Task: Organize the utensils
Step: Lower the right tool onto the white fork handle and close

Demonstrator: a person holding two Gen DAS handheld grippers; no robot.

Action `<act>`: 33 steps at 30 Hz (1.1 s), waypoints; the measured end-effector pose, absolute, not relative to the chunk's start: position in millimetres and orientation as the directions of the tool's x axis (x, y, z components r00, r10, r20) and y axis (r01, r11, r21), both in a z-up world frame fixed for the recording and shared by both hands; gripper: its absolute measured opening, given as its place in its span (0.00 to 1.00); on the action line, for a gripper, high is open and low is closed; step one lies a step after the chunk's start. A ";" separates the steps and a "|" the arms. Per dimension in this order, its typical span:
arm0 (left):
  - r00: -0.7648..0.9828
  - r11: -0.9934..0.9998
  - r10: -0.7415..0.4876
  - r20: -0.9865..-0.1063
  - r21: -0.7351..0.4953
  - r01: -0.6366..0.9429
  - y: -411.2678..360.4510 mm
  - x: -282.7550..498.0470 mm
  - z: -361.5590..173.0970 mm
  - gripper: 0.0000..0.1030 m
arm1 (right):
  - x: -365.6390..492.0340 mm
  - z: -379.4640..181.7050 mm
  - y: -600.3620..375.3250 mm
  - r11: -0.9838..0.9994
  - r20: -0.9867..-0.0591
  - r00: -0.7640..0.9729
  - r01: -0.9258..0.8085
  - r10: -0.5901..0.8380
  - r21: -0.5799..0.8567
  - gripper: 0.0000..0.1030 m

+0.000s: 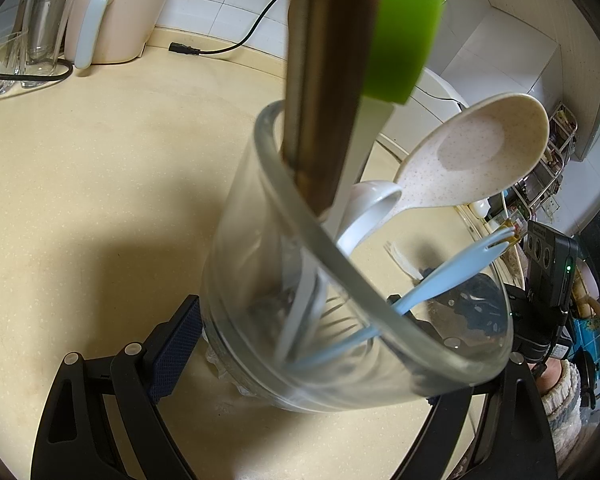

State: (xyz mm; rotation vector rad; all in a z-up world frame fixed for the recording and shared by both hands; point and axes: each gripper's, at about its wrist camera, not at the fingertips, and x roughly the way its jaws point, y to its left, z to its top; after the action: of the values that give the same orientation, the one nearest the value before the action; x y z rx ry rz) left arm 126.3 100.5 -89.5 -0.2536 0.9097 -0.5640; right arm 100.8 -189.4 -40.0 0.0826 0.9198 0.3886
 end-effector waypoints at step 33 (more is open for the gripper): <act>0.482 0.827 -0.562 -0.672 -0.438 0.354 100.7 126.6 -89.9 0.88 | 91.1 -39.8 -170.0 0.934 -0.773 0.558 -0.336 0.302 0.123 0.25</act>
State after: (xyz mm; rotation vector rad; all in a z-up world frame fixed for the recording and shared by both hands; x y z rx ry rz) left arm 126.6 100.7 -89.9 -0.2539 0.9091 -0.5653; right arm 91.1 -170.0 -39.8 -0.0405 0.9036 0.3763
